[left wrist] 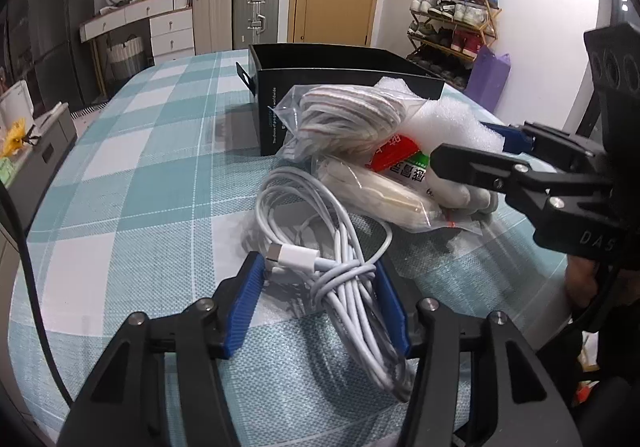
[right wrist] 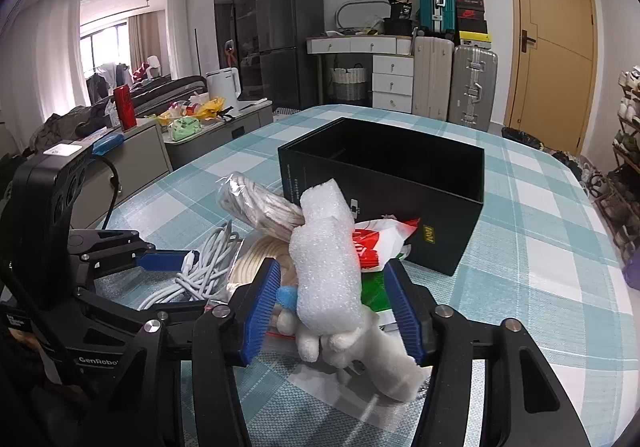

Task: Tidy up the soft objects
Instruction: 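Grasp the coiled white cable with the left tool while the right tool grasps the foam piece, then carry the white cable with the left tool and the foam with the right tool into the black box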

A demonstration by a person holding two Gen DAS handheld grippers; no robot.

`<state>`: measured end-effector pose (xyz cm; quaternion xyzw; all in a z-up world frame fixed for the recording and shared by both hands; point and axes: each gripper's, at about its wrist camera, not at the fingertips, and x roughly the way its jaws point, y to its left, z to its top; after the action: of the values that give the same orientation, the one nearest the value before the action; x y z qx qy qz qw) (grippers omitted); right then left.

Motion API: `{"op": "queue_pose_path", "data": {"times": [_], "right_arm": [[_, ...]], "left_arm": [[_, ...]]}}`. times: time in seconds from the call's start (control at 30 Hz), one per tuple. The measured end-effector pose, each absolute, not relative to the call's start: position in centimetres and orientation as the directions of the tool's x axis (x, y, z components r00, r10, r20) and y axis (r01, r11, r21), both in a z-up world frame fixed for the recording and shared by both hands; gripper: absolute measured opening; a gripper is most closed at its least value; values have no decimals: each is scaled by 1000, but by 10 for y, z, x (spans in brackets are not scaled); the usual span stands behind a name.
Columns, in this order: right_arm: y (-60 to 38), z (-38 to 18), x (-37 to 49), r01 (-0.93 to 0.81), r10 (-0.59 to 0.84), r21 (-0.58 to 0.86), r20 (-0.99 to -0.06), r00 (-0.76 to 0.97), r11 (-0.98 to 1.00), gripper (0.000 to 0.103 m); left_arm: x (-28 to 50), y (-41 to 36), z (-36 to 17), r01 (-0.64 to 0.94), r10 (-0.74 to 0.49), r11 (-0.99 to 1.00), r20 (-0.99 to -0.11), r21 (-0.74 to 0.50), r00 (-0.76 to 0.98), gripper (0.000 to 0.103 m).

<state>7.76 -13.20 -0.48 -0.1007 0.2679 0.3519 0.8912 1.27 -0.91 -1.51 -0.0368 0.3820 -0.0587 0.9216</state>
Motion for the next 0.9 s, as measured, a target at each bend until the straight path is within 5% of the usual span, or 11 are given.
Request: {"op": "queue_pose_path", "data": {"times": [0.33, 0.5, 0.9], "right_arm": [[-132, -2, 78, -691, 595, 30, -538, 597, 722, 44], [-135, -1, 79, -685, 601, 43, -524, 604, 727, 31], [-147, 13, 72, -668, 602, 26, -460, 653, 744, 25]], "left_arm": [[10, -8, -13, 77, -127, 992, -682, -104, 721, 48], [9, -6, -12, 73, -117, 993, -678, -94, 726, 48], [4, 0, -3, 51, -97, 995, -658, -90, 746, 46]]}}
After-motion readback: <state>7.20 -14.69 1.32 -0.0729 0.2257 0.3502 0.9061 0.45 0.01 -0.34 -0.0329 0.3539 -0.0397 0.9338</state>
